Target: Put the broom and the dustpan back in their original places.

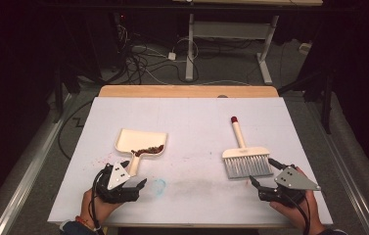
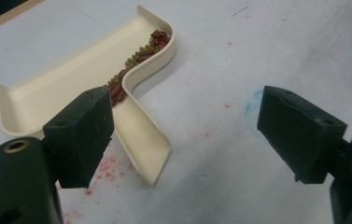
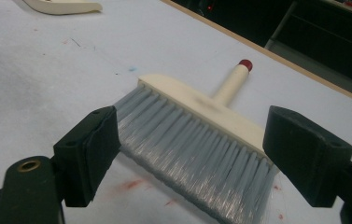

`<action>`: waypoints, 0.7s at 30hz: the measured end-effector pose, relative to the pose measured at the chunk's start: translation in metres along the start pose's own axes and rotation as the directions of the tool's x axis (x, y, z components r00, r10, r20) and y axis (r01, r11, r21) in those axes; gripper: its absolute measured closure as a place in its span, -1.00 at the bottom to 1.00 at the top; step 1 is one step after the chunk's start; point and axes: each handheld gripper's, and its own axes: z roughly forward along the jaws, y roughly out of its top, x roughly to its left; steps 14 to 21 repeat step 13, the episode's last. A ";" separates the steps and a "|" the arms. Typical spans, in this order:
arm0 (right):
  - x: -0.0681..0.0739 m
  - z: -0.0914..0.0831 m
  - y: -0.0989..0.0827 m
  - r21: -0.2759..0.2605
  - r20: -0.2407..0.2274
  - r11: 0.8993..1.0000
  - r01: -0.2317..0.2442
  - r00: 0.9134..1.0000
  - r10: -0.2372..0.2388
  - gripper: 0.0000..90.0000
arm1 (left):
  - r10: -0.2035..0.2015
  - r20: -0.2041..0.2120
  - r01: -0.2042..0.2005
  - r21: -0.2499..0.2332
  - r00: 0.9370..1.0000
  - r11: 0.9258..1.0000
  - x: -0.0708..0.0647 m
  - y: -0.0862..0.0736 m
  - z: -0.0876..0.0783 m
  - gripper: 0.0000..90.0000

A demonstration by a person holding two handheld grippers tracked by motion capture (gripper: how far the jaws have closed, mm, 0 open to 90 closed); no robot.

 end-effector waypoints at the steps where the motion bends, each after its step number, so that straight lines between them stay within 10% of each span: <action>1: 0.000 0.000 0.000 -0.004 -0.006 1.000 0.000 1.000 0.000 -0.57 | 0.002 0.002 -0.002 -0.004 1.000 1.000 0.000 0.000 -0.001 -0.59; 21: -0.001 0.005 0.010 -0.076 -0.020 0.997 -0.029 0.999 0.028 -0.55 | -0.043 -0.006 0.043 -0.029 0.999 0.999 0.005 -0.004 -0.005 -0.59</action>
